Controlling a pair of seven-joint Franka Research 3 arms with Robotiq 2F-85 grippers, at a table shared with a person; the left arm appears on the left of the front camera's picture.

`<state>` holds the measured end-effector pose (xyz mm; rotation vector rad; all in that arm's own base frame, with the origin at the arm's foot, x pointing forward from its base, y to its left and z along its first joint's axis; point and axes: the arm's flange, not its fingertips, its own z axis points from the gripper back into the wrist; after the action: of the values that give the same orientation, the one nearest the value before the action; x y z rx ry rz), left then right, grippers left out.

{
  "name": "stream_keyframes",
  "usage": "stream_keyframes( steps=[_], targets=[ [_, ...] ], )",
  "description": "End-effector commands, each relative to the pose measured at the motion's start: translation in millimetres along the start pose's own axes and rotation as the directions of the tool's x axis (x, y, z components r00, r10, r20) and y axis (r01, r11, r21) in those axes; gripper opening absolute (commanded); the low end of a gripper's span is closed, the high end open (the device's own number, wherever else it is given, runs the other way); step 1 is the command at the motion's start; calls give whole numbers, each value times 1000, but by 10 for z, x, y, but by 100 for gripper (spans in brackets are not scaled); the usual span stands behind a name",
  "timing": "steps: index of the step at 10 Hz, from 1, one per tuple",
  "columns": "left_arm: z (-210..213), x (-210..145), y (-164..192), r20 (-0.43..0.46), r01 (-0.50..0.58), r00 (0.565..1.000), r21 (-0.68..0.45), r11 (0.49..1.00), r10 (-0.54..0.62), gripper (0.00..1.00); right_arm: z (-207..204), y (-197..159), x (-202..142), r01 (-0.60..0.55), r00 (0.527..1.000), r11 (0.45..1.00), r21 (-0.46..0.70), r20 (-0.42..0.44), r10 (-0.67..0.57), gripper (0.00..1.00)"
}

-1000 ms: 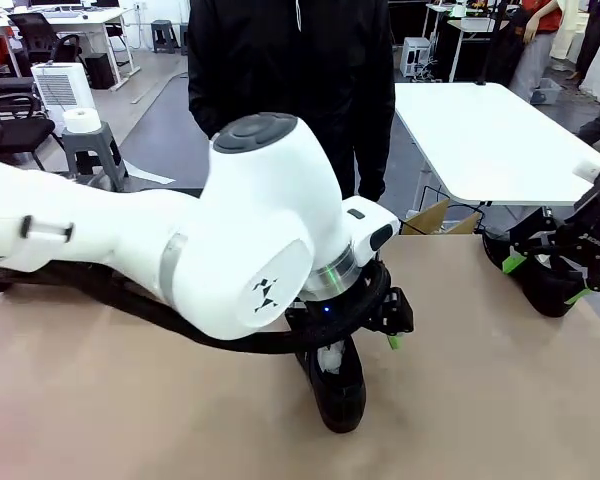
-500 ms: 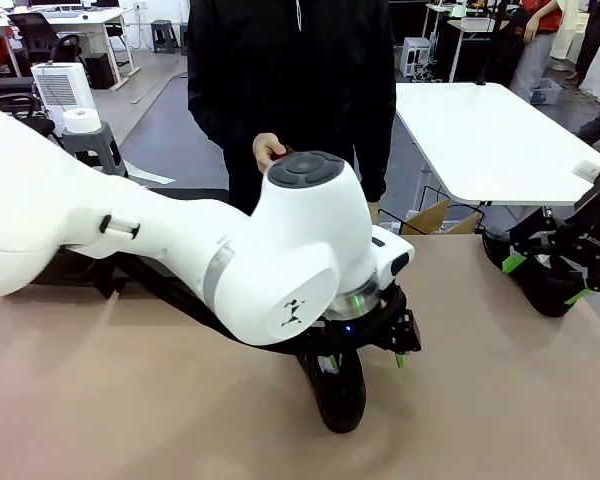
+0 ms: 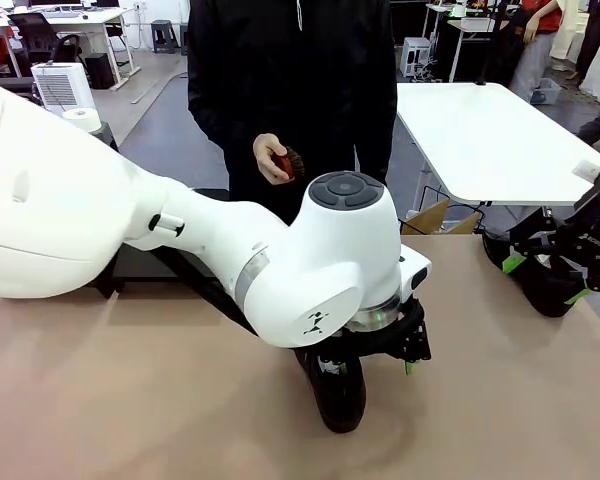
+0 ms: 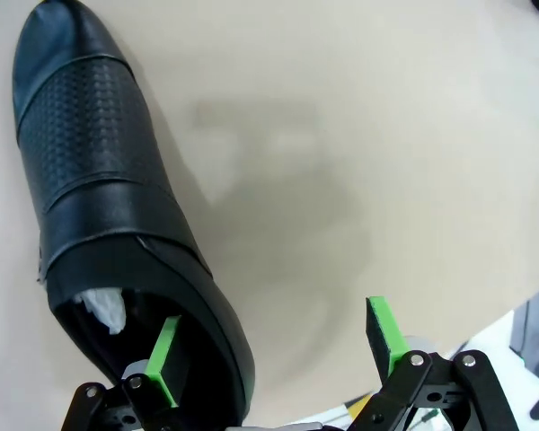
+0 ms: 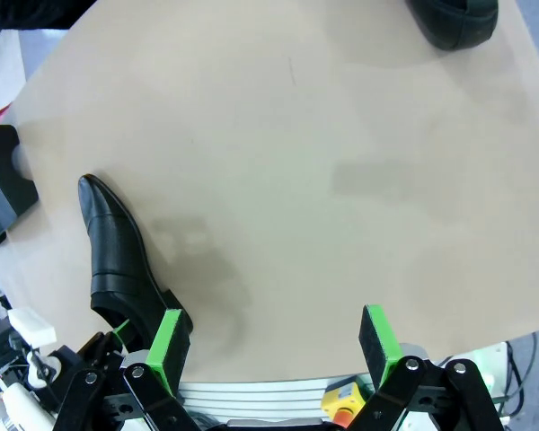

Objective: Organize the shoes by placing them on the stand.
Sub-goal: Place the Shoe from the middle of the table onto the Shoes Stand.

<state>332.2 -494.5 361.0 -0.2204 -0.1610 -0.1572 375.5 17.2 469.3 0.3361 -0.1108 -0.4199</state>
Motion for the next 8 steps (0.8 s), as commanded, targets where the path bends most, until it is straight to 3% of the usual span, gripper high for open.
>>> stream_keyframes(
  steps=[1, 3, 4, 8],
  targets=[
    [-106, 77, -135, 25, -56, 998, 53, 997, 55, 100, 20, -1, 11, -18, 1000, 1000, -3, -2, 18, 100],
    [-189, 156, -94, 15, -107, 994, 106, 989, 107, 100, 20, -1, 11, -18, 1000, 1000, -3, -2, 18, 100],
    [-212, 169, -78, 5, -101, 995, 115, 988, 101, 92, 20, -1, 11, -18, 1000, 1000, -3, -2, 18, 100],
    [-219, 181, -58, -6, -101, 995, 143, 984, 103, 38, 20, -1, 11, -18, 1000, 1000, -3, -2, 18, 100]
  ],
)
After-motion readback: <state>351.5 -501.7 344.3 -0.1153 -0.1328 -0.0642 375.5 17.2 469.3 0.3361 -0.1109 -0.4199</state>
